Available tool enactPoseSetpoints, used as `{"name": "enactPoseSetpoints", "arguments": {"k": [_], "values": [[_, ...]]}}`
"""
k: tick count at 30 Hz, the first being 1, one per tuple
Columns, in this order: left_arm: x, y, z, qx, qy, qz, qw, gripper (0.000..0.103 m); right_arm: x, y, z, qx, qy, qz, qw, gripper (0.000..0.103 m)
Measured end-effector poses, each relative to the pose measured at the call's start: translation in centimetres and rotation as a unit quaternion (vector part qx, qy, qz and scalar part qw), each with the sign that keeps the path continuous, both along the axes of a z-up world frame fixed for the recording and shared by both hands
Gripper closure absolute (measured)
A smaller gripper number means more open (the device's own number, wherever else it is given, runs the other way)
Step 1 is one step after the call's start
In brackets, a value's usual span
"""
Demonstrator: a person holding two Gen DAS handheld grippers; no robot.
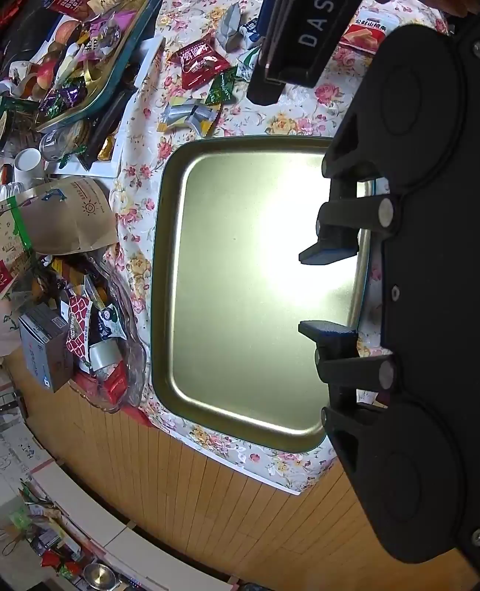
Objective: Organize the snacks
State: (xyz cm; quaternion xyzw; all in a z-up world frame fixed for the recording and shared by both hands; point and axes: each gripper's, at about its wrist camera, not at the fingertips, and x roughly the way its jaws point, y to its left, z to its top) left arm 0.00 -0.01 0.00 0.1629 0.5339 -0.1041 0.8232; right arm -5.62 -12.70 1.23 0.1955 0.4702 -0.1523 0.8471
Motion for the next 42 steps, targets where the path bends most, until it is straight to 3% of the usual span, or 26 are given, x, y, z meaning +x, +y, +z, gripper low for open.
{"name": "enactPoseSetpoints", "arguments": {"k": [5, 9, 42], "values": [[-0.1, 0.0, 0.0, 0.004, -0.003, -0.003, 1.0, 0.059, -0.7, 0.1, 0.3, 0.004, -0.012, -0.001, 1.0, 0.031], [-0.2, -0.4, 0.1, 0.004, -0.003, -0.005, 1.0, 0.059, 0.1, -0.1, -0.1, 0.002, 0.007, -0.001, 1.0, 0.031], [-0.4, 0.1, 0.2, -0.003, 0.0, -0.017, 0.9998, 0.059, 0.6, 0.1, -0.4, 0.001, 0.031, -0.009, 0.999, 0.031]]}}
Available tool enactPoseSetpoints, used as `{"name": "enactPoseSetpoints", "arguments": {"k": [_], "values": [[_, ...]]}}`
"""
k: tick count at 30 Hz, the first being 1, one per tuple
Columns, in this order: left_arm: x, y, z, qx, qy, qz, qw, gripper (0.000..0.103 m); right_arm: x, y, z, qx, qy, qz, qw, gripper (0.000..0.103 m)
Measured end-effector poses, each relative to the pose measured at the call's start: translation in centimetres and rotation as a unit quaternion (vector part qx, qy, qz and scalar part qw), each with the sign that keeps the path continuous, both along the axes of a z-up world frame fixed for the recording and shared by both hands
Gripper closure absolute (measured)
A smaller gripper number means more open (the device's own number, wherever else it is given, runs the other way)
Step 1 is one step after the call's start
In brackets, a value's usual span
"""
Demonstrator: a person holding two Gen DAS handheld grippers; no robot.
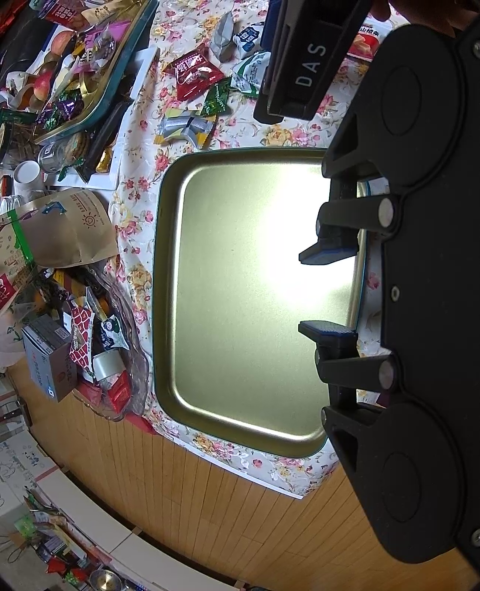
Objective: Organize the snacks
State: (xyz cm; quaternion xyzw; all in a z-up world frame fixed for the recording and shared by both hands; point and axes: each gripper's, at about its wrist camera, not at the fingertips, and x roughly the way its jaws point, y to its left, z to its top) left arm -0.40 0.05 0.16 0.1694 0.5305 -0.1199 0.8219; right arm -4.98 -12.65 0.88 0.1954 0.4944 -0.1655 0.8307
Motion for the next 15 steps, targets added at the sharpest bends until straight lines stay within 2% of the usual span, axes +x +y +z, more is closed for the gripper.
{"name": "enactPoseSetpoints", "arguments": {"k": [15], "values": [[-0.05, 0.11, 0.07, -0.003, 0.0, 0.001, 1.0, 0.059, 0.05, 0.12, -0.18, 0.002, 0.003, 0.001, 1.0, 0.031]]}}
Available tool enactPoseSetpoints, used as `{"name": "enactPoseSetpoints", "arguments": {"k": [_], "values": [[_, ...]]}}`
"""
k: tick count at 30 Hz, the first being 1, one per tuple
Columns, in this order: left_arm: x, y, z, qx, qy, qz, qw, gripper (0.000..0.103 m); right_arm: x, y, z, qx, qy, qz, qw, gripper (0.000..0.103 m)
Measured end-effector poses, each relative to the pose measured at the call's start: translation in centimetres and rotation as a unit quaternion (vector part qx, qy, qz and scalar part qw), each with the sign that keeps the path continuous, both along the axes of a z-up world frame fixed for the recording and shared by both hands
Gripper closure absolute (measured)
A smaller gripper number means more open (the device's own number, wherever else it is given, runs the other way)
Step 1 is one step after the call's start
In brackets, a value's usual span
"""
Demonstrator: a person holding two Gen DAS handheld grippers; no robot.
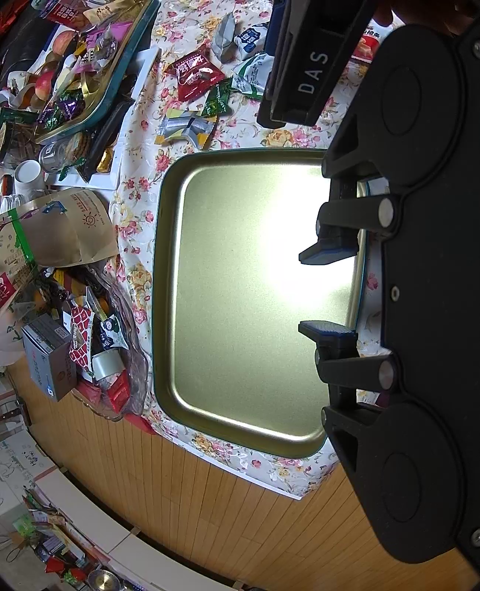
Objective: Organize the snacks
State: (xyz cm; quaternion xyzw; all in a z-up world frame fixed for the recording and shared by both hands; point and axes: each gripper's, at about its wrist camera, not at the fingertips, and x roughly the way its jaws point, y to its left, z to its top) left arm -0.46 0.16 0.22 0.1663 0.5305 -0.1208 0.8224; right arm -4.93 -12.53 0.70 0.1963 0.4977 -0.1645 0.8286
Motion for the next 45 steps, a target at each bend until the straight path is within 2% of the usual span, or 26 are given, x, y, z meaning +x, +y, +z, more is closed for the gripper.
{"name": "enactPoseSetpoints", "arguments": {"k": [12, 15, 17, 18, 23, 29, 32, 35, 39, 45], "values": [[-0.1, 0.2, 0.3, -0.015, -0.011, 0.009, 0.9998, 0.059, 0.0, 0.0, -0.2, 0.0, 0.002, -0.002, 1.0, 0.031], [-0.2, 0.4, 0.7, -0.047, -0.005, 0.01, 0.9988, 0.059, 0.0, -0.1, -0.2, 0.001, 0.002, -0.005, 1.0, 0.031], [-0.2, 0.6, 0.9, -0.088, 0.008, 0.01, 0.996, 0.059, 0.0, -0.2, -0.1, 0.0, 0.001, -0.006, 1.0, 0.031], [-0.2, 0.7, 1.0, -0.111, 0.017, 0.014, 0.9935, 0.063, 0.0, -0.2, -0.1, -0.001, 0.0, -0.007, 1.0, 0.031], [-0.7, 1.2, 0.7, -0.184, 0.037, 0.053, 0.9807, 0.064, -0.2, -0.9, 0.0, -0.005, -0.001, -0.022, 1.0, 0.033], [-1.2, -0.1, 1.2, -0.172, 0.005, 0.033, 0.9845, 0.063, -0.8, -2.4, 0.0, -0.011, -0.004, -0.035, 0.999, 0.033], [-0.9, -0.7, 1.2, -0.185, 0.032, 0.025, 0.9818, 0.058, -1.4, -3.6, -0.2, -0.012, -0.003, -0.048, 0.999, 0.033], [-1.0, -2.3, 1.4, -0.173, 0.047, -0.023, 0.9836, 0.057, -2.3, -5.2, -0.2, -0.011, -0.009, -0.068, 0.998, 0.033], [-2.2, -4.5, 2.1, -0.148, 0.005, -0.053, 0.9876, 0.057, -3.8, -7.3, 0.1, -0.025, -0.03, -0.102, 0.994, 0.033], [-3.4, -6.8, 1.8, -0.169, 0.01, -0.064, 0.9835, 0.057, -6.0, -10.8, 0.1, -0.06, -0.044, -0.167, 0.983, 0.036]]}}
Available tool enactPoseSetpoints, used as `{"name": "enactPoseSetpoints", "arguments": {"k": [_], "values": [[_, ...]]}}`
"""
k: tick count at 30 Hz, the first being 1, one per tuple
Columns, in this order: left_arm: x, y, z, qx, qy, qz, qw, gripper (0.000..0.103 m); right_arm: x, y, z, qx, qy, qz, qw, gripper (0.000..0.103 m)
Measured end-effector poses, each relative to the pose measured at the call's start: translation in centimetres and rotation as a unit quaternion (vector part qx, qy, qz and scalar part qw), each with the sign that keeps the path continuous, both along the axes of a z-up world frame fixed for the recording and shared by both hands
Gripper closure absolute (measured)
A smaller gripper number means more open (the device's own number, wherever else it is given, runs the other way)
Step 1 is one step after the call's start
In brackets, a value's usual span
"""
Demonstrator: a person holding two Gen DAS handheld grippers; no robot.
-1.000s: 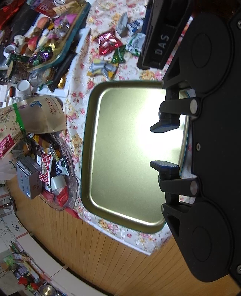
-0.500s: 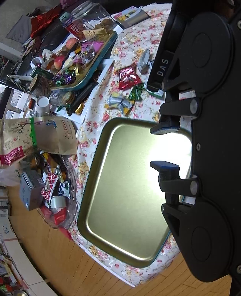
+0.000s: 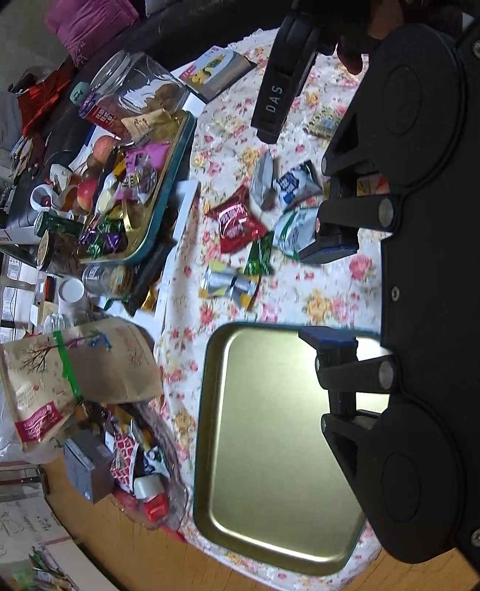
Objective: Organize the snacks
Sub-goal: 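Move the right gripper to the yellow barcode packet while the left gripper approaches the green-white packet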
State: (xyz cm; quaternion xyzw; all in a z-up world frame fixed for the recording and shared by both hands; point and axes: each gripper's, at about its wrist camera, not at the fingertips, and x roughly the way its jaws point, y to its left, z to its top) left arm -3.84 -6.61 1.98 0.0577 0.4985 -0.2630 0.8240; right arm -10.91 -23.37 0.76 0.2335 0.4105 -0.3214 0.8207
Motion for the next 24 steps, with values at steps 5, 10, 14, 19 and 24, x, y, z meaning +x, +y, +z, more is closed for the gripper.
{"name": "enactPoseSetpoints", "arguments": {"k": [5, 10, 14, 19, 24], "values": [[-1.7, -1.8, -0.5, -0.011, -0.035, -0.015, 0.9992, 0.058, -2.1, -3.2, -0.6, 0.025, 0.001, -0.034, 0.999, 0.037], [-2.0, -3.8, -1.4, 0.01, 0.008, -0.065, 0.9978, 0.058, -3.9, -4.8, -1.1, 0.034, 0.008, -0.044, 0.998, 0.037], [-2.5, -4.9, -1.7, 0.024, 0.0, -0.064, 0.9977, 0.058, -5.0, -6.0, -1.6, 0.034, 0.011, -0.055, 0.998, 0.037], [-3.3, -6.5, -2.1, 0.049, -0.015, -0.09, 0.9946, 0.058, -6.0, -7.4, -3.1, 0.062, 0.02, -0.074, 0.995, 0.037], [-2.9, -6.9, -2.9, 0.059, 0.004, -0.099, 0.9933, 0.058, -6.4, -8.2, -4.9, 0.113, 0.031, -0.09, 0.989, 0.037]]}}
